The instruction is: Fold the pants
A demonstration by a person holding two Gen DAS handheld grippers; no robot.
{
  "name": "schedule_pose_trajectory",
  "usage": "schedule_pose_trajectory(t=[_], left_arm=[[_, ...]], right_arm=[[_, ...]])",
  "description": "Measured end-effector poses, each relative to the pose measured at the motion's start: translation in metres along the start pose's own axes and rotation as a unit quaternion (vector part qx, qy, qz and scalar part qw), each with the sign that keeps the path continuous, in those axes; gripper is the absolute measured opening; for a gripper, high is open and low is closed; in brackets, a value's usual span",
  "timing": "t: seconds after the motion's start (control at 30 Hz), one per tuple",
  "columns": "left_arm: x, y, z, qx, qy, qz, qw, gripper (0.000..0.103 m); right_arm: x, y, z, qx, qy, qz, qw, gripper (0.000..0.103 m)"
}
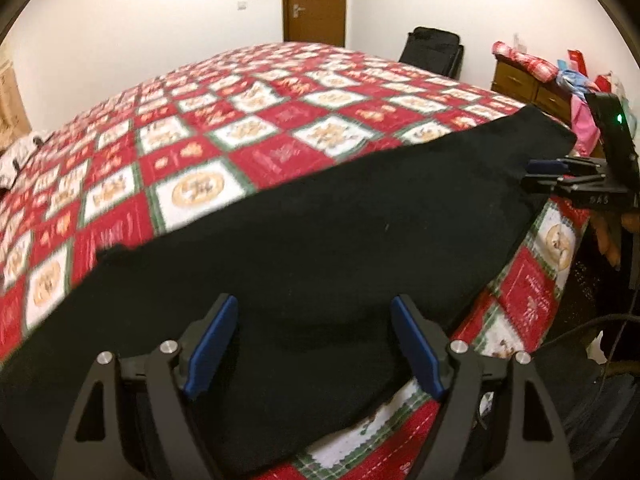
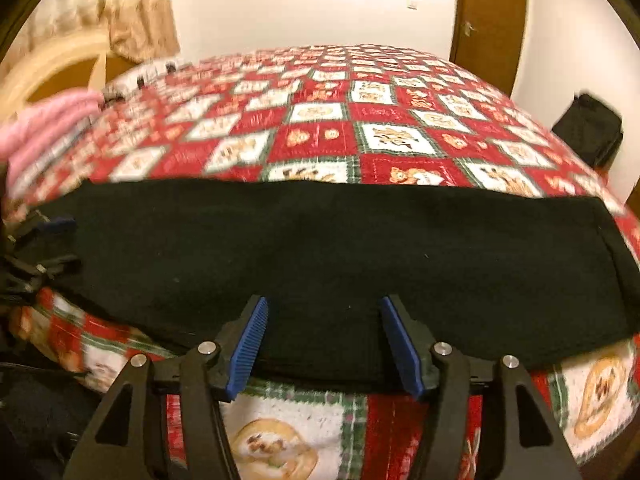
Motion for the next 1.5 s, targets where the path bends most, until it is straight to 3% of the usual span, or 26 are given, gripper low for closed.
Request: schedule_pose_trajectory(t=[0.1, 0.23, 0.37, 0.53, 0.73, 1.03, 1.2, 1.3, 1.4, 1.5], left_arm=[[-0.003, -0.009, -0.003, -0.01, 0.003, -0.021, 0.9997, 0.082], [-0.005, -0.008, -0.016, -0.005, 0.014, -0.019, 0.9997, 0.082], [-0.008, 0.0, -0.024, -0.001, 0.023, 0.019, 0.9996, 0.082], [-0.014, 0.002, -0.024, -0.006, 0.011, 0.009, 0.9999, 0.088], [-0.013, 0.001, -0.023, 0.003, 0.01, 0.013, 0.9999, 0.088], [-0.015, 0.001, -0.026, 0.007, 0.006, 0.013, 0.9999, 0.088], [-0.016, 0.001, -0.026, 0.008, 0.007, 0.013, 0.9999, 0.089], [-0.016, 0.001, -0.026, 0.008, 0.008, 0.014, 0.9998, 0.089], [-0.014, 0.001, -0.025, 0.007, 0.009, 0.02, 0.9997, 0.089], [-0.013, 0.001, -0.024, 0.007, 0.008, 0.021, 0.9997, 0.089]], right_arm=[[-0.022, -0.012, 0.025, -0.042, -0.014, -0.069, 0.997, 0.061], [-0.076, -0.022, 0.062, -0.095, 0.022, -0.138, 0.986, 0.061], [-0.14, -0.02, 0.09, -0.122, 0.05, -0.228, 0.965, 0.061], [-0.191, -0.006, 0.101, -0.129, 0.04, -0.315, 0.939, 0.061], [-0.198, 0.002, 0.095, -0.135, 0.002, -0.345, 0.929, 0.061], [-0.211, 0.001, 0.093, -0.147, -0.019, -0.378, 0.914, 0.061], [-0.19, -0.004, 0.083, -0.134, -0.042, -0.352, 0.925, 0.06], [-0.196, -0.003, 0.077, -0.137, -0.019, -0.354, 0.925, 0.043], [-0.209, 0.002, 0.073, -0.146, -0.025, -0.387, 0.91, 0.031], [-0.214, 0.004, 0.077, -0.153, -0.026, -0.408, 0.9, 0.031]])
Point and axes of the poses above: each gripper's, at about its wrist camera, not at the fingertips, and z roughly against the way its jaws point, x to its left, y to its underside, the point moved 9 cm from there along -z, roughly the way its jaws point, and after that the axes turned 10 degrees about -x, right-handed, at the moved point
